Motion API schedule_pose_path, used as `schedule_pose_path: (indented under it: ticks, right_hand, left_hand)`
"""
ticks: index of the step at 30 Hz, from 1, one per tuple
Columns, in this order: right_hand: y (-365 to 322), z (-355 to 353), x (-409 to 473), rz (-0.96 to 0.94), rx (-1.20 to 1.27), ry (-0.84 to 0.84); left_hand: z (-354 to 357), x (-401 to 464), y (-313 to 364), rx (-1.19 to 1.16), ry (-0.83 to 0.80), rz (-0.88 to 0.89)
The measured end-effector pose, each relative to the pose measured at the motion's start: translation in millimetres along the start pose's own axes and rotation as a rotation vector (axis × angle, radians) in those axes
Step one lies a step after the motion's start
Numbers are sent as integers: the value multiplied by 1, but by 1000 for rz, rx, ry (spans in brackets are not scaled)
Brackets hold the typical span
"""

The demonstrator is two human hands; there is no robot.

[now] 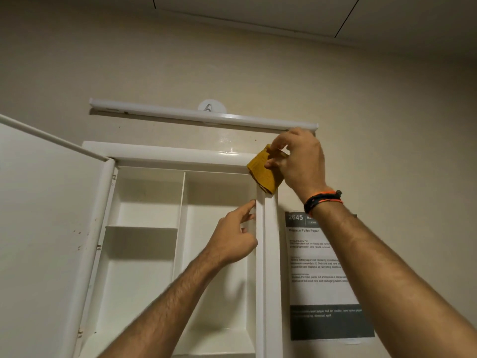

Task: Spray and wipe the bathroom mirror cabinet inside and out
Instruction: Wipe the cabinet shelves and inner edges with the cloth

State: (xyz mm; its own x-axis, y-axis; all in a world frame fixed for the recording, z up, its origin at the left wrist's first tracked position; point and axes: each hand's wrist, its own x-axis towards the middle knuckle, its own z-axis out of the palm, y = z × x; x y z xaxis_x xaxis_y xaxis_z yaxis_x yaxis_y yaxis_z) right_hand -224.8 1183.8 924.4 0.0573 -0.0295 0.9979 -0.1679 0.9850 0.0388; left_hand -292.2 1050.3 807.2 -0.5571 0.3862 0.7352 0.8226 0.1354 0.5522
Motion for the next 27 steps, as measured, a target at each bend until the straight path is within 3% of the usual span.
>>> schedule_pose_path:
  ticks: [3, 10, 18, 27]
  right_hand:
    - [-11, 7, -15, -121, -156, 10]
    - [3, 23, -34, -113, -260, -84]
    - [-9, 39, -36, 140, 118, -92]
    - [1, 53, -42, 16, 171, -228]
  left_hand:
    - [1, 0, -2, -13, 8, -4]
    - [3, 4, -8, -21, 16, 4]
    - [6, 3, -10, -38, 31, 21]
    - [6, -1, -10, -70, 14, 32]
